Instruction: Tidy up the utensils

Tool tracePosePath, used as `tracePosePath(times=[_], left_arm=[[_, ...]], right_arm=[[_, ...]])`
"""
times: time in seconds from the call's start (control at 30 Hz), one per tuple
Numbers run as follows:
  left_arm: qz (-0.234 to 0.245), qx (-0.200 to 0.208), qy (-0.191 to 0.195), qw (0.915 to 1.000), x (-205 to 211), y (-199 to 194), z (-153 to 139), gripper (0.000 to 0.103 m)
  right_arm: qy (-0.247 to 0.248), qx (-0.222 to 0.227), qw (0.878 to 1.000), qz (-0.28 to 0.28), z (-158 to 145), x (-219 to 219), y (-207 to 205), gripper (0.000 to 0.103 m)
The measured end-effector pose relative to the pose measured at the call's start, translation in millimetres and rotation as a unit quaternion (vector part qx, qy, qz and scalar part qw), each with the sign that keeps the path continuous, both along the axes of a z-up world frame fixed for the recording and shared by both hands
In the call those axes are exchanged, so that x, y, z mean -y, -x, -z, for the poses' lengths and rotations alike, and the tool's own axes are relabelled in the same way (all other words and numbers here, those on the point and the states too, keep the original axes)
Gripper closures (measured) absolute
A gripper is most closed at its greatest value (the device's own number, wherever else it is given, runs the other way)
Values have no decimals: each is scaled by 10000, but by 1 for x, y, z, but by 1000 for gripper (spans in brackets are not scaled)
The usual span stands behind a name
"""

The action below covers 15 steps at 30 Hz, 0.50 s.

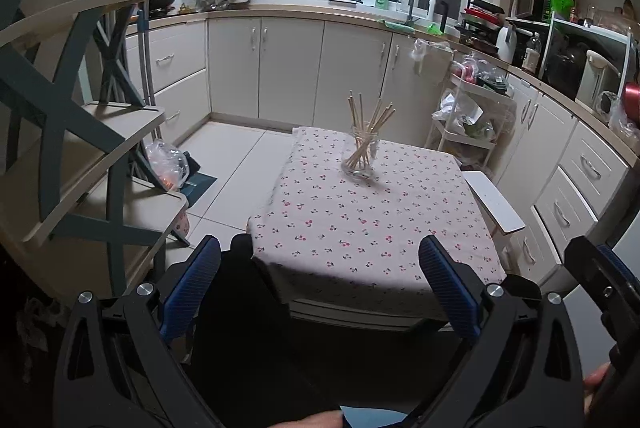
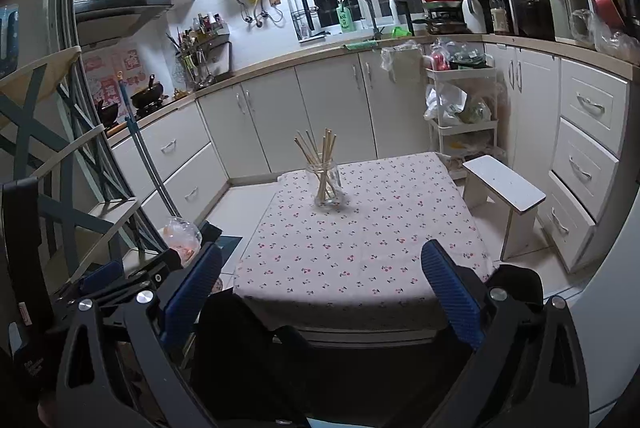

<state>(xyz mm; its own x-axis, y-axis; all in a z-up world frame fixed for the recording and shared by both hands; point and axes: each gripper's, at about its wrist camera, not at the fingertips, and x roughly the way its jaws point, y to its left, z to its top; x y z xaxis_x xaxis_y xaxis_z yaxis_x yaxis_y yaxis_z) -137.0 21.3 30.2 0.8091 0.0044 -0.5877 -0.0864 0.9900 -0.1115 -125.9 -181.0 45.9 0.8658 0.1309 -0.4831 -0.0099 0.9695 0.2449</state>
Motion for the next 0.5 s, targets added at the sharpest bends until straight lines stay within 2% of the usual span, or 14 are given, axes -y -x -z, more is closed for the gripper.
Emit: tracePosePath(times=[0.5], left_arm=[[32,130,-19,9999,-2,6,-7,8]], right_arm=[[-33,6,10000,-67,-2,0,3,7]])
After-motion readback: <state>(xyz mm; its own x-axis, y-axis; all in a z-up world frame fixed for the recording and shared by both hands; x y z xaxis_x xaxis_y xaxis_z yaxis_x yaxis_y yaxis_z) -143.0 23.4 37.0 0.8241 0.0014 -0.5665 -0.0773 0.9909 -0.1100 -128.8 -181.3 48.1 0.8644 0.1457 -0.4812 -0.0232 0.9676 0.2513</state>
